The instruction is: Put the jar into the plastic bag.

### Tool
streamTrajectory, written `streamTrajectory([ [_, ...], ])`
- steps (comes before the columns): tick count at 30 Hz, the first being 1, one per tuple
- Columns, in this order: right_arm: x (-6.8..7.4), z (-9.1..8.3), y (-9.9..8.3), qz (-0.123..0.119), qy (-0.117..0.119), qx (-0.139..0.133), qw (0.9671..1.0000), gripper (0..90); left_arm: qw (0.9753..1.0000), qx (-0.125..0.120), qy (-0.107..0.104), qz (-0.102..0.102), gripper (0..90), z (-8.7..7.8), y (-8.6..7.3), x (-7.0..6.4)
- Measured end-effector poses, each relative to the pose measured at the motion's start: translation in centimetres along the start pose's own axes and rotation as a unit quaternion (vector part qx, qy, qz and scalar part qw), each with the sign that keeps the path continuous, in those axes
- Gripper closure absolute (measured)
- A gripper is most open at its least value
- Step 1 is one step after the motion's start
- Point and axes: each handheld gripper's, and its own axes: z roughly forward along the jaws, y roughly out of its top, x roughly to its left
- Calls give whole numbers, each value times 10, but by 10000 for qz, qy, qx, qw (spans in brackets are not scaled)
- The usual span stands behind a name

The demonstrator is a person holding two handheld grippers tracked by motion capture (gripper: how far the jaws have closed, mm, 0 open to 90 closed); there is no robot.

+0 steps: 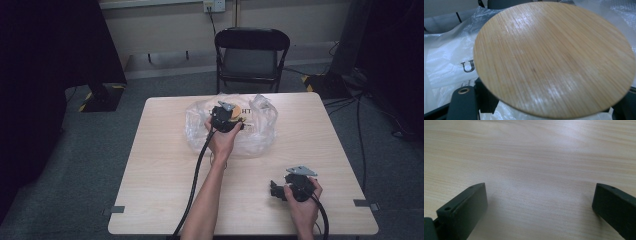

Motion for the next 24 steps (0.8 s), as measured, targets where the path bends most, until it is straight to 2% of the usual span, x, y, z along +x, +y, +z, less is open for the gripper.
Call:
streamTrajectory([
  [3, 0, 0, 0, 0, -1, 0, 10000, 0, 10000, 30, -21, 51, 259, -1, 0, -1],
  [7, 0, 0, 0, -1, 0, 1, 10000, 0, 10000, 85, -52, -3, 251, -1, 1, 1],
  [12, 0, 0, 0, 0, 0, 1, 10000, 0, 9998, 85, -111, 125, 198, -1, 0, 0],
  [17, 0, 0, 0, 2, 1, 0, 10000, 0, 9999, 58, -39, 102, 135, -3, 1, -2],
  [24, 0, 0, 0, -3, -1, 0, 10000, 0, 9999, 78, -126, -8, 65, -8, 3, 1],
])
